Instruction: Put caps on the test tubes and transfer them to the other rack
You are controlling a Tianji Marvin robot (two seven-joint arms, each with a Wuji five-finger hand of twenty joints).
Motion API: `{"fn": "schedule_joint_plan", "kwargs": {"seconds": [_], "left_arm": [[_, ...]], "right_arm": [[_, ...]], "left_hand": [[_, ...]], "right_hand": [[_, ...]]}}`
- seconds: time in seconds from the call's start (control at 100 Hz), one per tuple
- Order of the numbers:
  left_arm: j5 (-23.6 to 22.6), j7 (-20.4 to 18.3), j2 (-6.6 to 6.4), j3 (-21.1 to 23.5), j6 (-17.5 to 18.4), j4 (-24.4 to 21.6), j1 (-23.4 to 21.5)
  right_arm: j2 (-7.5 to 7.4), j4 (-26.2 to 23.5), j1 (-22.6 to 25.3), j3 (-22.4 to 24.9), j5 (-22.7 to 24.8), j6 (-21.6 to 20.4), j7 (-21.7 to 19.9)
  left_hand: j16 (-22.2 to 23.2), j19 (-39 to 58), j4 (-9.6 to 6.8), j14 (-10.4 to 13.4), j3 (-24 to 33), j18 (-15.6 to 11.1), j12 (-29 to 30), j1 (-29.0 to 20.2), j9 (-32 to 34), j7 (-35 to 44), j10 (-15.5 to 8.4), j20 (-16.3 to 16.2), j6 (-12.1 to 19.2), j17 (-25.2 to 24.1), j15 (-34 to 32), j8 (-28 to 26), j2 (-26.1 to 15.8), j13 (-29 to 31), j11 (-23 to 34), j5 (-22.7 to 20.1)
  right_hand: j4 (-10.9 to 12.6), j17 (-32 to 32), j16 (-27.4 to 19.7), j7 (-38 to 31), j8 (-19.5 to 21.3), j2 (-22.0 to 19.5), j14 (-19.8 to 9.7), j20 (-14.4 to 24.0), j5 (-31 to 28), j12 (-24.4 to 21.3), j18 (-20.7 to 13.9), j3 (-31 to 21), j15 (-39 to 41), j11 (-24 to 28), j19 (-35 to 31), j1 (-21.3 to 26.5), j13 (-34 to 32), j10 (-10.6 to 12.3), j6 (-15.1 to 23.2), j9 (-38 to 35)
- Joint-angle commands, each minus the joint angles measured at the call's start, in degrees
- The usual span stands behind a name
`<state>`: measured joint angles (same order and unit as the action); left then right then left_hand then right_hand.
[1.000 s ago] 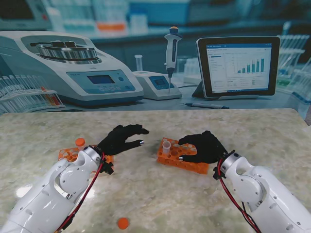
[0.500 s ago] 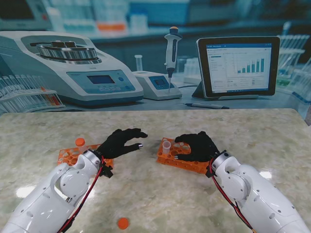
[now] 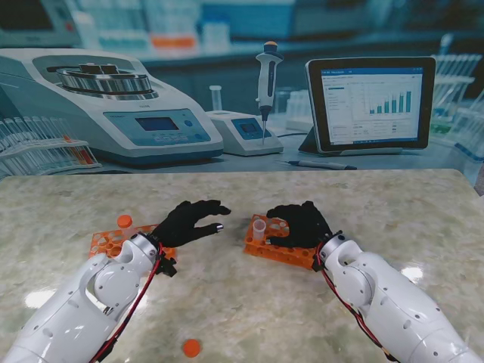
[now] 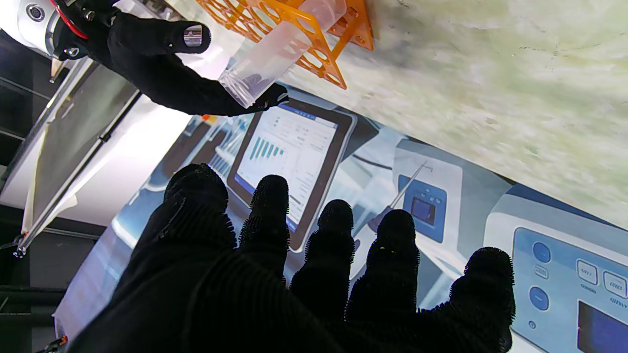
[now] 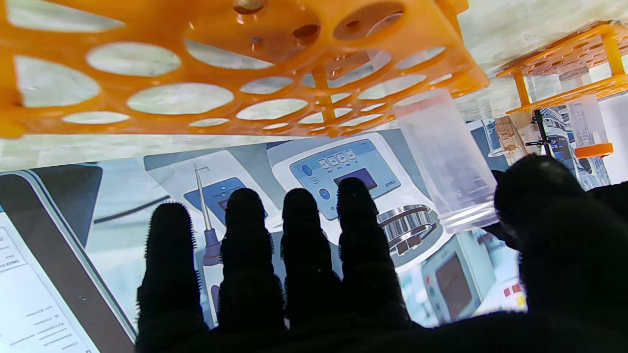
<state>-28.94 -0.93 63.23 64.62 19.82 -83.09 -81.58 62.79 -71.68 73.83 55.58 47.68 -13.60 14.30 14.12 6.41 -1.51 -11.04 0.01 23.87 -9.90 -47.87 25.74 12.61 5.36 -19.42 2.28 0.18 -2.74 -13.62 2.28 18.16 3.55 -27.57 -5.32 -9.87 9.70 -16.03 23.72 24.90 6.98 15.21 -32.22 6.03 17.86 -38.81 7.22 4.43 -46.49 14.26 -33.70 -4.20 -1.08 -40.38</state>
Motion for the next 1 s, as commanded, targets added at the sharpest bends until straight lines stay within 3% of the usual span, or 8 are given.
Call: {"fn": "schedule_joint_plan", "kwargs": {"seconds": [0.0, 0.62, 0.78, 0.99], "left_arm": [[-0.13, -0.20, 0.01, 0.17, -0.03, -0.28, -0.30], [-0.60, -0.60, -0.16, 0.56, -0.18, -0.20, -0.45], [-0.84, -0.67, -0.20, 0.58, -0.22, -0.11, -0.41], [-0.86, -0.68, -0.20, 0.48, -0.20, 0.07, -0.26]], "right_arm": [[0.72, 0.49, -0.31, -0.49, 0.22, 0.43, 0.17], [2.38, 6.26, -4.50, -7.37, -1.60, 0.30, 5.28], [2.83, 7.99, -5.73, -9.25, -2.10, 0.47, 6.26], [3.49, 9.70, -6.95, -11.16, -2.86, 0.58, 7.64]], "left_hand": [[-0.17, -1.34, 0.55, 0.14, -0.70, 0.75, 1.18, 0.24, 0.77, -1.04, 0.48, 1.95, -0.63, -0.69, -0.31, 0.60, -1.96, 0.84, -1.01, 0.07], [-0.14, -1.57, 0.56, 0.80, -0.70, -0.07, 1.19, 0.29, 0.64, -1.02, 0.34, 1.93, -0.55, -1.07, -0.28, 0.54, -2.05, 0.56, -1.01, 0.04], [-0.12, -1.67, 0.55, 0.90, -0.70, -0.26, 1.19, 0.26, 0.62, -1.00, 0.29, 1.90, -0.59, -1.21, -0.28, 0.52, -2.04, 0.51, -1.00, -0.03], [-0.11, -1.80, 0.55, 0.99, -0.70, -0.49, 1.19, 0.27, 0.61, -0.98, 0.28, 1.87, -0.51, -1.31, -0.26, 0.50, -2.10, 0.45, -1.00, -0.04]], "right_hand": [[-1.26, 0.98, -1.08, 0.67, -0.82, 2.17, 0.74, -1.05, 1.80, -0.51, 0.93, -0.50, -2.05, -0.67, 0.46, -2.12, 1.97, -1.53, -1.40, 1.73], [-1.14, 1.24, -1.72, 0.99, -1.20, 1.50, 0.83, -1.98, 2.65, -0.91, 0.75, 0.99, -2.11, -1.09, -0.01, -1.15, 2.57, -1.68, -1.36, 2.56], [-1.13, 1.19, -1.87, 0.90, -1.28, 1.20, 0.67, -2.21, 3.17, -1.21, 0.55, -0.75, -2.09, -1.64, -0.10, -1.23, 2.78, 1.01, 0.81, 2.98], [-1.36, 1.20, -2.23, 0.07, -1.35, 0.80, 0.29, -2.57, 3.37, -1.66, 0.18, -1.24, -2.26, -2.41, -0.26, -1.16, 3.00, 1.96, 2.08, 2.73]]}}
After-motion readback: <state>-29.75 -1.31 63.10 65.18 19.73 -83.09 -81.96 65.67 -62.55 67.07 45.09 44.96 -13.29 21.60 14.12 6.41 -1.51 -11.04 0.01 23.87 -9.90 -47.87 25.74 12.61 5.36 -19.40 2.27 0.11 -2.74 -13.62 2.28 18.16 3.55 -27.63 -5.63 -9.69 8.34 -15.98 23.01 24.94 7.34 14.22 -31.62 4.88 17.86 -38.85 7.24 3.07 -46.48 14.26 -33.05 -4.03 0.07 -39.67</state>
